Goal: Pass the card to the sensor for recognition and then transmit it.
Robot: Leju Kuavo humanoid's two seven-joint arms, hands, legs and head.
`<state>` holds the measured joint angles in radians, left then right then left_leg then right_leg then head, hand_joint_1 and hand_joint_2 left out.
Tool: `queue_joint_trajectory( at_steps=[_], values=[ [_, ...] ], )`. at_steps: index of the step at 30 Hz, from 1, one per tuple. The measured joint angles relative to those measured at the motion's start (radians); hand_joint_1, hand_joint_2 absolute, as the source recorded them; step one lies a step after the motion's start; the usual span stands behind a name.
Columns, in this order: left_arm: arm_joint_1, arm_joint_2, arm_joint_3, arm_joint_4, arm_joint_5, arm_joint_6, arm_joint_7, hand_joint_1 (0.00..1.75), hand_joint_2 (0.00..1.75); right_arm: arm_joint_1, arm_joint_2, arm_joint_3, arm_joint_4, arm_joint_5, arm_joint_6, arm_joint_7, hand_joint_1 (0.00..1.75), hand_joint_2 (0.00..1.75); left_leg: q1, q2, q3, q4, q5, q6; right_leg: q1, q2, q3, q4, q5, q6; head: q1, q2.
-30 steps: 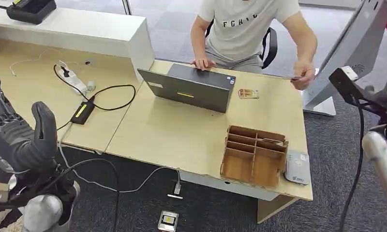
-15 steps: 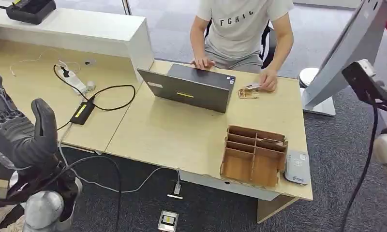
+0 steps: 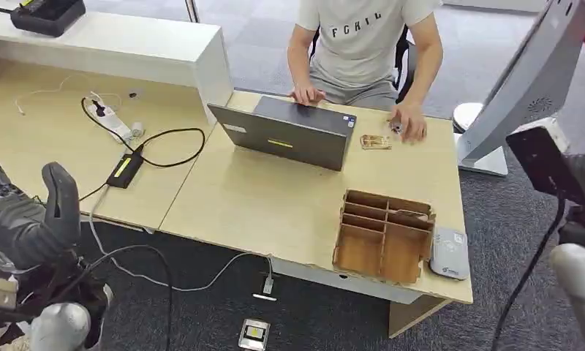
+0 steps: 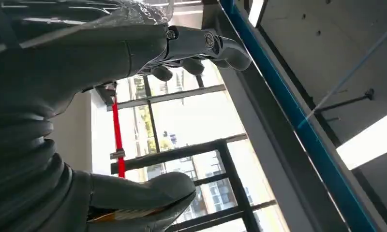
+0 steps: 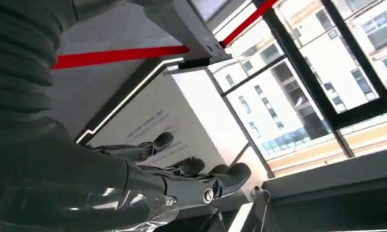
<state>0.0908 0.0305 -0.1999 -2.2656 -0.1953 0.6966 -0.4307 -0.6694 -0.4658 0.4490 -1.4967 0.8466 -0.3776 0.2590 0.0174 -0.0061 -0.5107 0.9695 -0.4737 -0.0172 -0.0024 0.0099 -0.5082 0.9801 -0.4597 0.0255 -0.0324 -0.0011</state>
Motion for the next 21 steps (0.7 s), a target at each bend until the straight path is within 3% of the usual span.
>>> queue_joint_trajectory(
  at_steps=[6, 11, 14, 21],
  values=[
    [0.033, -0.013, 0.028, -0.024, -0.008, 0.0, 0.011, 0.0, 1.75, 0.222, 0.005, 0.003, -0.223, -0.141, -0.055, -0.044, 0.0, 1.75, 0.0, -0.001, 0.0, 0.0, 0.0, 0.0, 0.0, 0.0, 0.001, 0.0, -0.001, 0.0, 0.0, 0.0],
    [0.054, -0.029, 0.054, -0.038, -0.007, 0.0, -0.013, 0.0, 1.75, 0.401, 0.026, 0.003, -0.382, -0.22, -0.105, -0.135, 0.0, 1.75, 0.0, -0.001, 0.0, -0.001, 0.0, 0.0, 0.0, 0.0, 0.001, 0.0, -0.001, -0.001, 0.0, 0.0],
    [0.062, -0.036, 0.061, -0.052, -0.018, 0.0, -0.019, 0.0, 1.75, 0.442, 0.05, 0.006, -0.412, -0.255, -0.111, -0.185, 0.0, 1.75, 0.0, 0.0, 0.001, -0.001, 0.0, 0.0, 0.0, 0.0, 0.001, 0.0, -0.001, -0.001, 0.0, 0.0],
    [0.075, -0.042, 0.077, -0.074, -0.02, 0.0, -0.013, 0.0, 1.75, 0.469, 0.085, 0.015, -0.443, -0.274, -0.073, -0.209, 0.0, 1.75, 0.0, 0.0, 0.001, -0.001, 0.0, 0.0, 0.0, 0.0, 0.001, 0.0, 0.0, -0.001, 0.0, 0.0]
  ],
)
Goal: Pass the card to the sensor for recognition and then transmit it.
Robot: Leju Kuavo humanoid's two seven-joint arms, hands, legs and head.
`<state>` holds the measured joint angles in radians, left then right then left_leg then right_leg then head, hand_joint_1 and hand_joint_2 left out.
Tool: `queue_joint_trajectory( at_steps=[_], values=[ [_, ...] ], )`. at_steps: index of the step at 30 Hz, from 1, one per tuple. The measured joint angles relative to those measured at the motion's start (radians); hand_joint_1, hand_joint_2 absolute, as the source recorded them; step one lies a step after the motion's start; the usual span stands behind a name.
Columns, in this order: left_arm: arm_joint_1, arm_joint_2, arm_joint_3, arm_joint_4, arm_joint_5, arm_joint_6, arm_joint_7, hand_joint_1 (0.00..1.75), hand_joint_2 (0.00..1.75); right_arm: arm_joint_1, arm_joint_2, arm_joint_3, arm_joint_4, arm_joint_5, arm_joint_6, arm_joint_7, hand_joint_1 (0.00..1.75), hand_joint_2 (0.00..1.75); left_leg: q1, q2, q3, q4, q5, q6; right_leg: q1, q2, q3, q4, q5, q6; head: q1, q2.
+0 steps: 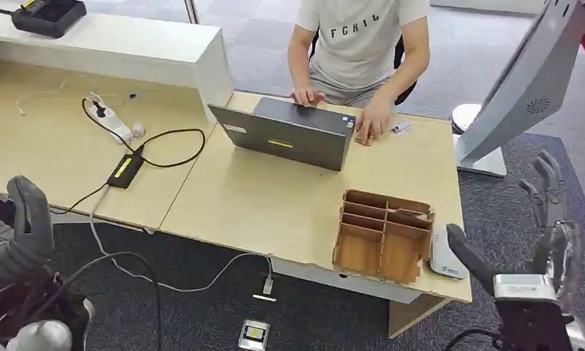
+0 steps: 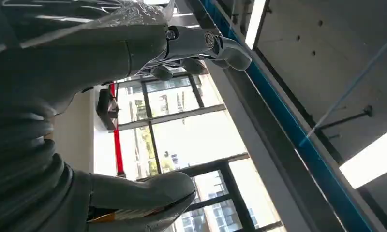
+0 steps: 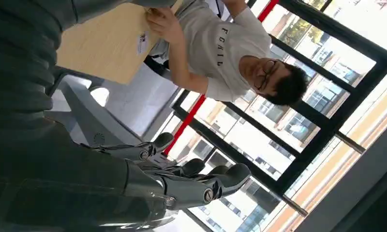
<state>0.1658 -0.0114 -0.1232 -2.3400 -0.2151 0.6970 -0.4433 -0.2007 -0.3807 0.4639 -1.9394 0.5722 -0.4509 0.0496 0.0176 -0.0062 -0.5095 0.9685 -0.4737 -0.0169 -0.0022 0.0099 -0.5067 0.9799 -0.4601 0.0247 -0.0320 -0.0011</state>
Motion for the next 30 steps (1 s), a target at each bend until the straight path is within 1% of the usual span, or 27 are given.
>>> queue_joint_trajectory(
  at_steps=[6, 11, 17, 30],
  values=[
    [0.004, 0.0, 0.002, -0.009, 0.008, 0.0, 0.002, 0.0, 1.75, 0.003, 0.015, 0.0, -0.015, -0.018, 0.036, -0.003, 0.0, 1.75, 0.0, 0.0, 0.0, 0.0, 0.0, 0.0, 0.0, 0.0, 0.0, 0.0, 0.0, 0.0, 0.0, 0.0],
    [0.005, 0.0, 0.001, -0.012, 0.036, 0.0, 0.009, 0.0, 1.75, 0.008, 0.02, -0.002, -0.029, -0.014, 0.063, 0.0, 0.0, 1.75, 0.0, 0.0, 0.0, 0.0, 0.0, 0.0, 0.0, 0.0, -0.001, 0.0, 0.0, 0.0, 0.0, 0.0],
    [-0.012, 0.005, -0.001, -0.008, 0.053, 0.0, 0.021, 0.0, 1.75, 0.033, 0.022, -0.013, -0.052, 0.019, 0.074, 0.018, 0.0, 1.75, 0.0, 0.0, 0.0, 0.0, 0.0, 0.0, 0.0, 0.0, -0.001, 0.0, 0.0, 0.0, 0.0, 0.0],
    [-0.051, 0.038, -0.018, 0.021, 0.056, 0.0, 0.053, 0.0, 1.75, 0.096, 0.026, -0.045, -0.097, 0.052, 0.079, 0.033, 0.0, 1.75, 0.0, 0.001, 0.0, 0.0, 0.0, 0.0, 0.0, 0.001, -0.001, 0.0, 0.0, 0.0, 0.0, 0.0]
  ],
)
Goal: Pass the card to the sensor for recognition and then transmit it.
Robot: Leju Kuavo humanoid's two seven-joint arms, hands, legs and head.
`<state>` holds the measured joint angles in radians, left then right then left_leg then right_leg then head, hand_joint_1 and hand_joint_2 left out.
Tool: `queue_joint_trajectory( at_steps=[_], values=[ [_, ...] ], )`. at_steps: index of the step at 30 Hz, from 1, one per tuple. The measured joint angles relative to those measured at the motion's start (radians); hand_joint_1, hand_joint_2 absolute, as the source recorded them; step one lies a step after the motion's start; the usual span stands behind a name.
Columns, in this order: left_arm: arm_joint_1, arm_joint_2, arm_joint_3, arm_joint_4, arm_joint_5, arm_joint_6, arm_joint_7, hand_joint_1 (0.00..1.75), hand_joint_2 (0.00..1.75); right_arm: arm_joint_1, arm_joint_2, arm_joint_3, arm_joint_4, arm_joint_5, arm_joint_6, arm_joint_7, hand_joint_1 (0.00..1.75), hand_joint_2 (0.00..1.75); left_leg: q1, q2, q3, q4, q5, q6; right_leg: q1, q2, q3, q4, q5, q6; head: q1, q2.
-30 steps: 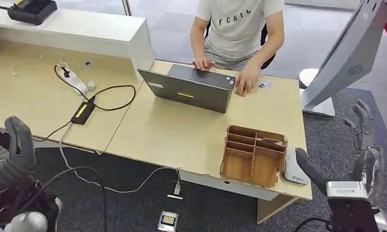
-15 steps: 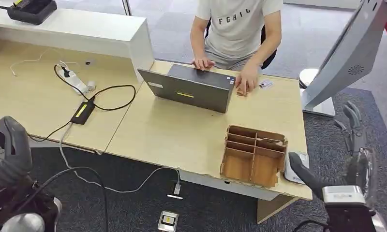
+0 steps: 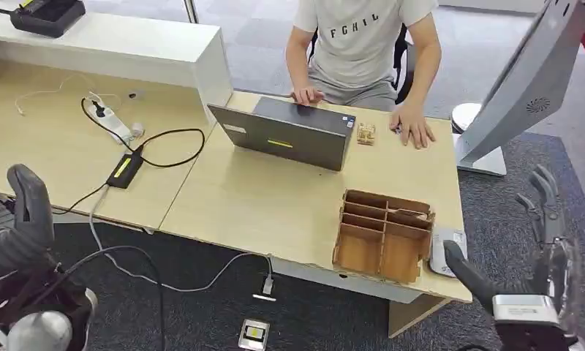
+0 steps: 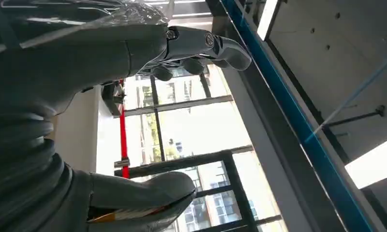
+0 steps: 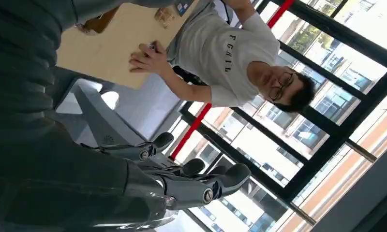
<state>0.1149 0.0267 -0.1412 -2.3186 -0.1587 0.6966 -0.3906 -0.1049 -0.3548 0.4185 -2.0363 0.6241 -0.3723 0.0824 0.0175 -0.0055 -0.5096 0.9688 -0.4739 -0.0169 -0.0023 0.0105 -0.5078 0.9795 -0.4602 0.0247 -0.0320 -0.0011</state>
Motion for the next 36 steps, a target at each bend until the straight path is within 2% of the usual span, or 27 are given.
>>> queue_joint_trajectory(
  at_steps=[11, 16, 19, 26, 32, 36],
  values=[
    [-0.028, 0.02, -0.02, 0.03, 0.006, 0.0, 0.002, 0.0, 1.75, 0.033, 0.006, -0.031, -0.011, 0.006, 0.011, 0.0, 0.0, 1.75, 0.0, 0.0, 0.0, 0.0, 0.0, 0.0, 0.0, 0.0, 0.0, 0.0, 0.0, 0.0, 0.0, 0.0],
    [-0.035, 0.028, -0.033, 0.045, 0.006, 0.0, 0.008, 0.0, 1.75, 0.034, 0.011, -0.039, -0.008, 0.025, 0.061, 0.009, 0.0, 1.75, 0.0, 0.0, 0.0, 0.0, 0.0, 0.0, 0.0, 0.0, 0.0, 0.0, 0.0, 0.0, 0.0, 0.0],
    [-0.048, 0.032, -0.037, 0.051, 0.026, 0.0, 0.009, 0.0, 1.75, 0.012, 0.011, -0.043, 0.012, 0.013, 0.143, 0.042, 0.0, 1.75, 0.0, 0.0, 0.0, 0.0, 0.0, 0.0, 0.0, 0.0, 0.0, 0.0, 0.0, 0.0, 0.0, 0.0],
    [-0.098, 0.05, -0.066, 0.072, 0.066, 0.0, 0.005, 0.0, 1.75, -0.115, -0.004, -0.063, 0.174, 0.066, 0.282, 0.098, 0.0, 1.75, 0.0, 0.0, 0.0, 0.0, 0.001, 0.0, 0.0, 0.0, 0.001, 0.0, 0.001, 0.001, 0.0, 0.0],
    [-0.103, 0.054, -0.072, 0.081, 0.036, 0.0, -0.004, 0.0, 1.75, -0.23, -0.002, -0.05, 0.374, 0.092, 0.336, 0.072, 0.0, 1.75, 0.0, 0.0, -0.001, 0.0, 0.001, 0.0, 0.0, 0.0, 0.001, 0.001, 0.001, 0.001, 0.0, 0.0],
    [-0.093, 0.053, -0.072, 0.081, 0.017, 0.0, -0.01, 0.0, 1.75, -0.302, 0.019, -0.014, 0.519, 0.103, 0.349, 0.046, 0.0, 1.75, 0.0, -0.001, -0.001, 0.0, 0.0, 0.0, 0.0, -0.001, 0.001, 0.001, 0.001, 0.001, 0.0, 0.0]
  ],
)
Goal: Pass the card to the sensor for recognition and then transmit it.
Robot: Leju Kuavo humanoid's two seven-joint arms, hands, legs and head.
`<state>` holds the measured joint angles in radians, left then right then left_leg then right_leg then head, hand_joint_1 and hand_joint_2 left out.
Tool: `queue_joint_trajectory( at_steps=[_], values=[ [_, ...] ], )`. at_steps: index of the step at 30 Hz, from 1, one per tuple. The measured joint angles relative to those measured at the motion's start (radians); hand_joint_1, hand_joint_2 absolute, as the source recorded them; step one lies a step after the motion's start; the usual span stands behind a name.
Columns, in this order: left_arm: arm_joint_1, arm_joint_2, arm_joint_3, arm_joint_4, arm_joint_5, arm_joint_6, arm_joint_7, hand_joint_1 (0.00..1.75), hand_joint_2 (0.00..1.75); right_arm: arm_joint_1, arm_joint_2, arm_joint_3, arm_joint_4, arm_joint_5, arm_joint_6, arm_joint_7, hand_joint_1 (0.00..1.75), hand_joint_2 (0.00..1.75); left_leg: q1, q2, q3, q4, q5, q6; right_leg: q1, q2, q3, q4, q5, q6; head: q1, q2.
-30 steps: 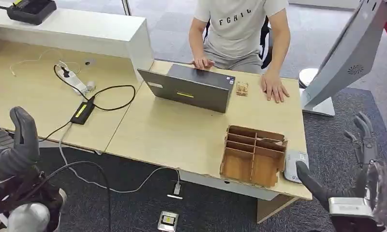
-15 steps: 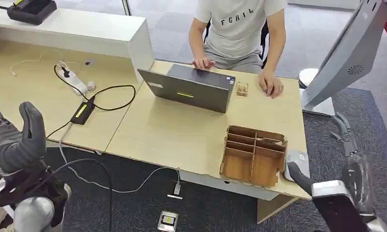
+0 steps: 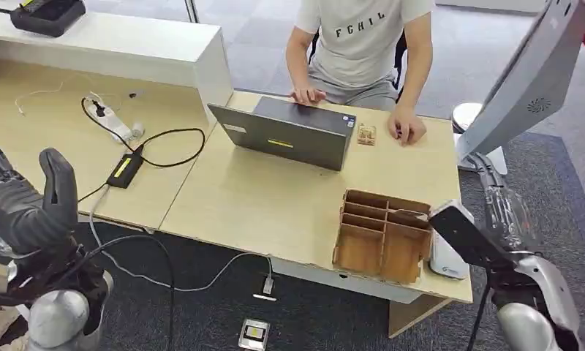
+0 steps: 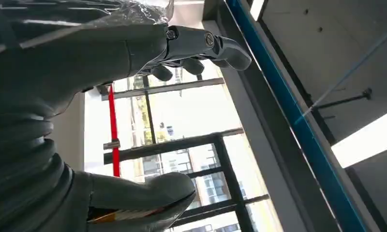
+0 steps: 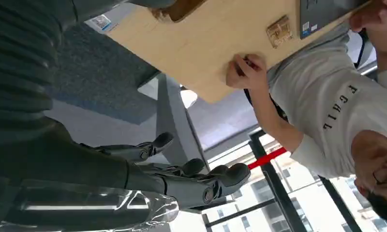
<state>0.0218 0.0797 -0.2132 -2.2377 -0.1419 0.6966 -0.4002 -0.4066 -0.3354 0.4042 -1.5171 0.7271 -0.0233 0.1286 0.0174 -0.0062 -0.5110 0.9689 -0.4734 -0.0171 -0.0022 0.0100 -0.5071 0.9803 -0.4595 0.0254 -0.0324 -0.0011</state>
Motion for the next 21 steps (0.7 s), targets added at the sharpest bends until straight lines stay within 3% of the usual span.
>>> queue_joint_trajectory(
  at_steps=[10, 21],
  values=[
    [0.044, -0.005, 0.016, -0.008, -0.005, 0.0, -0.007, 0.0, 1.75, -0.074, 0.071, 0.121, 0.246, 0.0, 0.032, -0.045, 0.0, 1.75, 0.001, -0.001, 0.0, 0.0, 0.0, 0.0, 0.001, -0.001, 0.0, 0.0, 0.0, 0.0, 0.0, 0.0],
    [0.042, -0.005, 0.016, -0.009, 0.001, 0.0, 0.029, 0.0, 1.75, -0.076, 0.093, 0.181, 0.334, -0.012, 0.031, -0.044, 0.0, 1.75, 0.0, -0.001, 0.0, 0.0, 0.0, 0.0, 0.0, -0.001, -0.001, 0.0, 0.0, 0.0, 0.0, 0.0]
  ],
)
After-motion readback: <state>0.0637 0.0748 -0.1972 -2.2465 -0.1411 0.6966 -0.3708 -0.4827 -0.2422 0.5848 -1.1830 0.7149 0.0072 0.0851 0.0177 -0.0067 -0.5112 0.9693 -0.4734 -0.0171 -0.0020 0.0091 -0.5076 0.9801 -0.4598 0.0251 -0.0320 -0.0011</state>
